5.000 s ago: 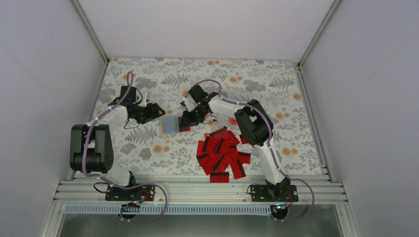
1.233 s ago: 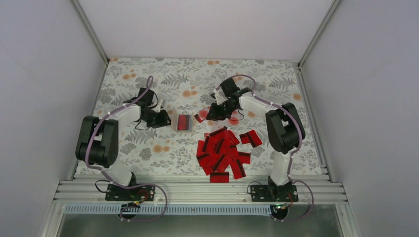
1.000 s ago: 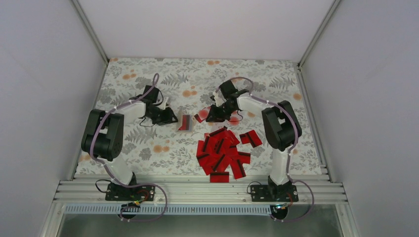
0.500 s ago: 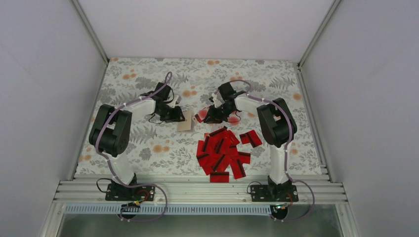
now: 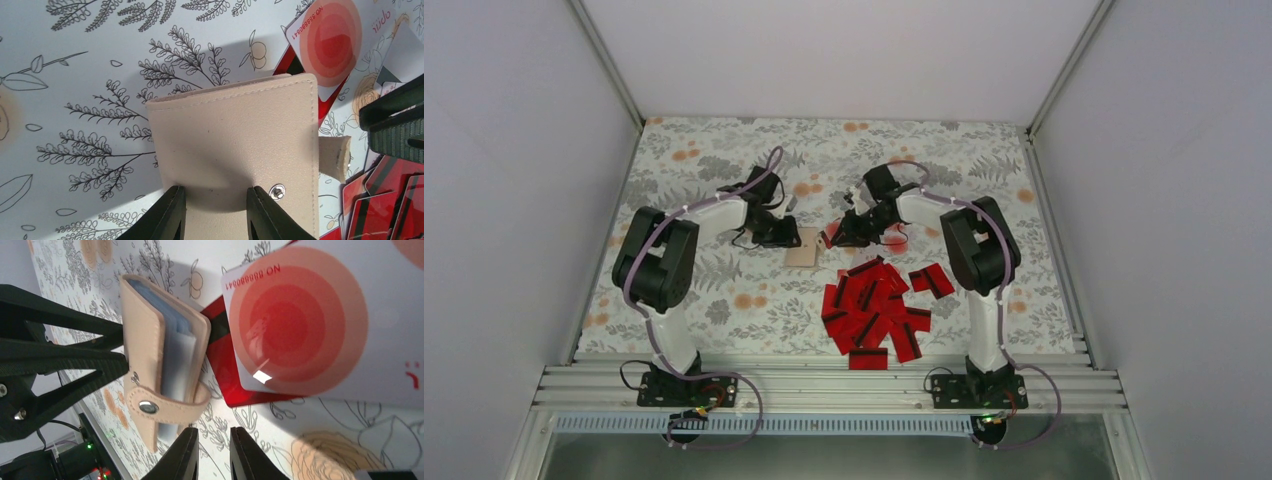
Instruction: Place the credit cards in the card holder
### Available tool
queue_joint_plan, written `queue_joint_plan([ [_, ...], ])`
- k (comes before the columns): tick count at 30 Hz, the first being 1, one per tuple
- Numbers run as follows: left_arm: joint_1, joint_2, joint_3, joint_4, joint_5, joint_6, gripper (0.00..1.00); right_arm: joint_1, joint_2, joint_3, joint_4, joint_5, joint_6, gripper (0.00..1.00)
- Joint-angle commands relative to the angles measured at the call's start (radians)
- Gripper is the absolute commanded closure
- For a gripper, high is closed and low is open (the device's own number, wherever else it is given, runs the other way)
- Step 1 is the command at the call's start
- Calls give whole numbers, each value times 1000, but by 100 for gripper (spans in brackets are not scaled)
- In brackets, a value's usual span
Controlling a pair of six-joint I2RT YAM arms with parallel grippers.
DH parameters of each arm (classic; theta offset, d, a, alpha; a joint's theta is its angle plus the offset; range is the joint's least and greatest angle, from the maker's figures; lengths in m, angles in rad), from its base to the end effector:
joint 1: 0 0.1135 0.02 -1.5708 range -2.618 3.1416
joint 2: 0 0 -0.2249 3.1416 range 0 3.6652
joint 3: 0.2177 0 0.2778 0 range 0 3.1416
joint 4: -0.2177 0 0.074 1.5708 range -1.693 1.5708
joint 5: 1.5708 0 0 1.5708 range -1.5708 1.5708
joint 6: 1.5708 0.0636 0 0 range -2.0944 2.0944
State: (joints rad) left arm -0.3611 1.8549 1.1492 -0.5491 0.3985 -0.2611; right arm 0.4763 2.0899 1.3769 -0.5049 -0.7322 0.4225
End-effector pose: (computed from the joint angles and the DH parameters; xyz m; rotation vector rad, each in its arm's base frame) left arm 0.3371 -0.1537 0.0731 0.2368 2.8751 -0.6949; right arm 0.3519 0.2294 0.0629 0.2740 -2.8715 -1.2167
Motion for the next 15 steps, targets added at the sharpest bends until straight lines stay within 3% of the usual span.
queue_joint_plan([
  [1, -21, 51, 17, -28, -48, 15, 68, -7, 34, 42, 47, -52, 37, 82],
  [15, -50, 66, 20, -33, -92, 8, 72, 11, 87, 9, 130, -133, 95, 82],
])
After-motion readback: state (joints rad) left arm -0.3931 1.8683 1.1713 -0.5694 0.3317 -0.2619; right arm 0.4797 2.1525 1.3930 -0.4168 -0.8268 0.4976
